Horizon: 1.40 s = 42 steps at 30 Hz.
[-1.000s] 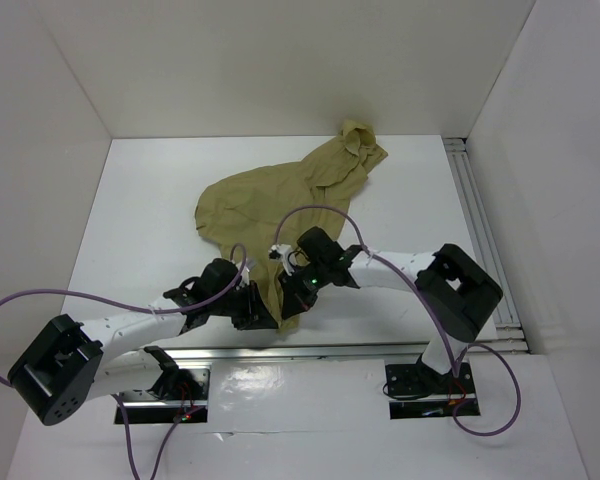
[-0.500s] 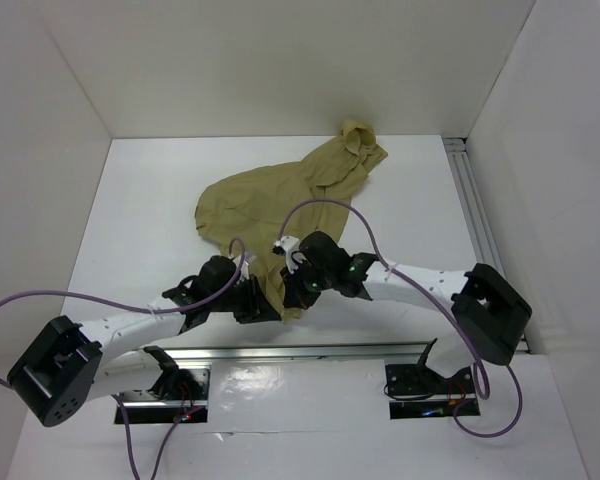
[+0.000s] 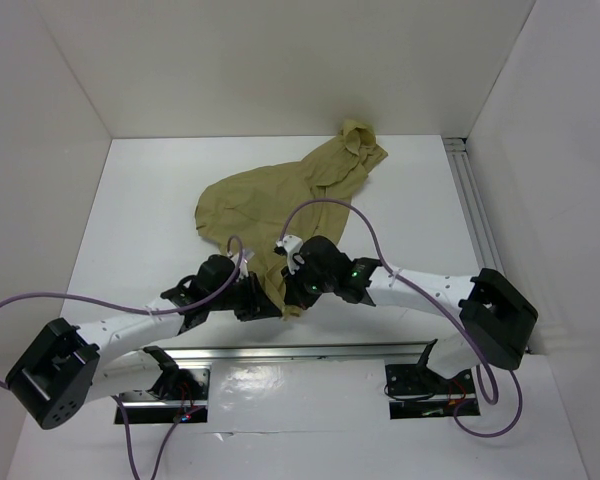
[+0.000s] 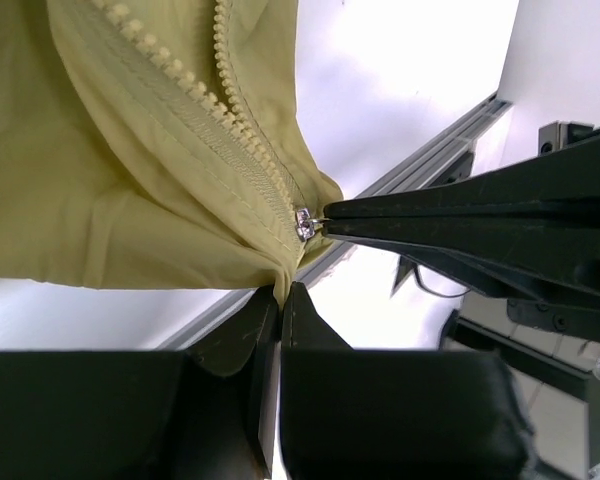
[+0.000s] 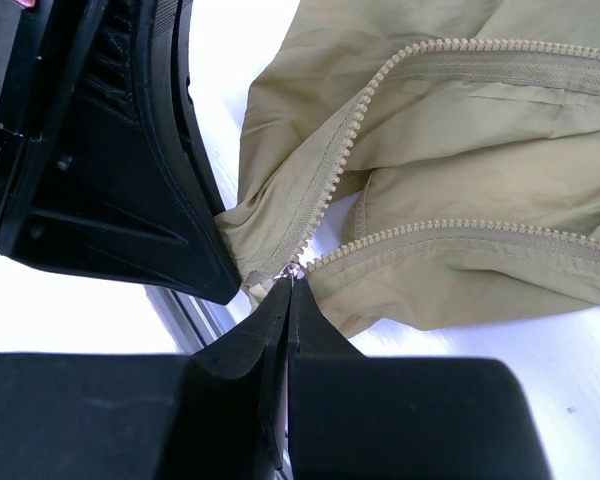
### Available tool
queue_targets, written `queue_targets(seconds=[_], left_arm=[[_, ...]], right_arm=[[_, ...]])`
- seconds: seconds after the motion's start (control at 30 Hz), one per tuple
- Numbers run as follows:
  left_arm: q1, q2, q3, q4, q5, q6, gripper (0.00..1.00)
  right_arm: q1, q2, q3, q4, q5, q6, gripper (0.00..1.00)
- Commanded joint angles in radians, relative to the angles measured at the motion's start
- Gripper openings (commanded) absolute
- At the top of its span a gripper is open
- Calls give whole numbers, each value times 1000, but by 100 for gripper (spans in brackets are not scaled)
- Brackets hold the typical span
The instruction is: Zip up the jacket
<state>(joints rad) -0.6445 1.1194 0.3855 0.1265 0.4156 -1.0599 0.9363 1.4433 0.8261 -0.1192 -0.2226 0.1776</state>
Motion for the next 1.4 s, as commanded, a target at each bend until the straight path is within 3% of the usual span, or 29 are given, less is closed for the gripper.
queue_targets(seconds=[0.0, 0.2, 0.37, 0.5, 0.77, 1.2, 1.37], left_arm=[[-6, -18, 3, -68, 46, -43, 7], [-6, -96, -79, 15, -33, -140, 34], [-6, -104, -91, 64, -46, -160, 48], [-6, -104, -100, 140, -58, -179, 51], [-6, -125, -102, 231, -101, -201, 67], [-6, -23, 12, 134, -158, -144, 62], [-6, -3, 30, 122, -158, -135, 51]], right_arm=[[-24, -23, 4, 55, 105, -35, 0], [-24, -35, -7, 64, 85, -26, 0], [-24, -35, -7, 64, 85, -26, 0], [-24, -44, -7, 64, 74, -15, 0], [-24, -54, -7, 85, 28, 14, 0], [-24, -54, 13, 75, 19, 14, 0], [-24, -44, 22, 66, -1, 14, 0]])
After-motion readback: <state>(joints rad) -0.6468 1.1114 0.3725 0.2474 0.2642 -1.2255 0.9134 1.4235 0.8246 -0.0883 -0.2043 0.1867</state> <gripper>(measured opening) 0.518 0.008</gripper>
